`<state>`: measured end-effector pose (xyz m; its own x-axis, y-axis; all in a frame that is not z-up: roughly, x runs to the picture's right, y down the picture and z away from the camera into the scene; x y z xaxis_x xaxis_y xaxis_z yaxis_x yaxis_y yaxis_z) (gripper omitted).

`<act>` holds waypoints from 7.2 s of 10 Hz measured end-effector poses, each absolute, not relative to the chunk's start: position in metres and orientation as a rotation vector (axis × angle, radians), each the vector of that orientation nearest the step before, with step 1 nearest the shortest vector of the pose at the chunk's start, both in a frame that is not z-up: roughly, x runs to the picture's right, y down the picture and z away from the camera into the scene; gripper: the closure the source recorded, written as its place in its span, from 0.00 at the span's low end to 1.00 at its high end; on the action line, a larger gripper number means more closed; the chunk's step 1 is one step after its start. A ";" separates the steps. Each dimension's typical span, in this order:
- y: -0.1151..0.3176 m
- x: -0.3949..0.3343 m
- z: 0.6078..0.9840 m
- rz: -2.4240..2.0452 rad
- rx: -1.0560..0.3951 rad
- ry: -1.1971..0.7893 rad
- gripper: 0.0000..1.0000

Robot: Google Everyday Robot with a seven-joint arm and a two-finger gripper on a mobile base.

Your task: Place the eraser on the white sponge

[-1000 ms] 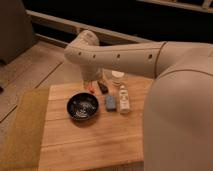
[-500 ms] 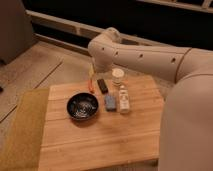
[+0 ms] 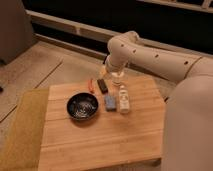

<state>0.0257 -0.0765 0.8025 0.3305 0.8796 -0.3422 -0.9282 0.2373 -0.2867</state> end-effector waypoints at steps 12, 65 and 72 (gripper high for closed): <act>-0.029 0.006 0.952 1.195 -0.736 0.466 0.35; -0.021 0.001 1.012 0.986 -0.683 0.350 1.00; -0.020 -0.007 0.954 1.165 -0.488 0.499 1.00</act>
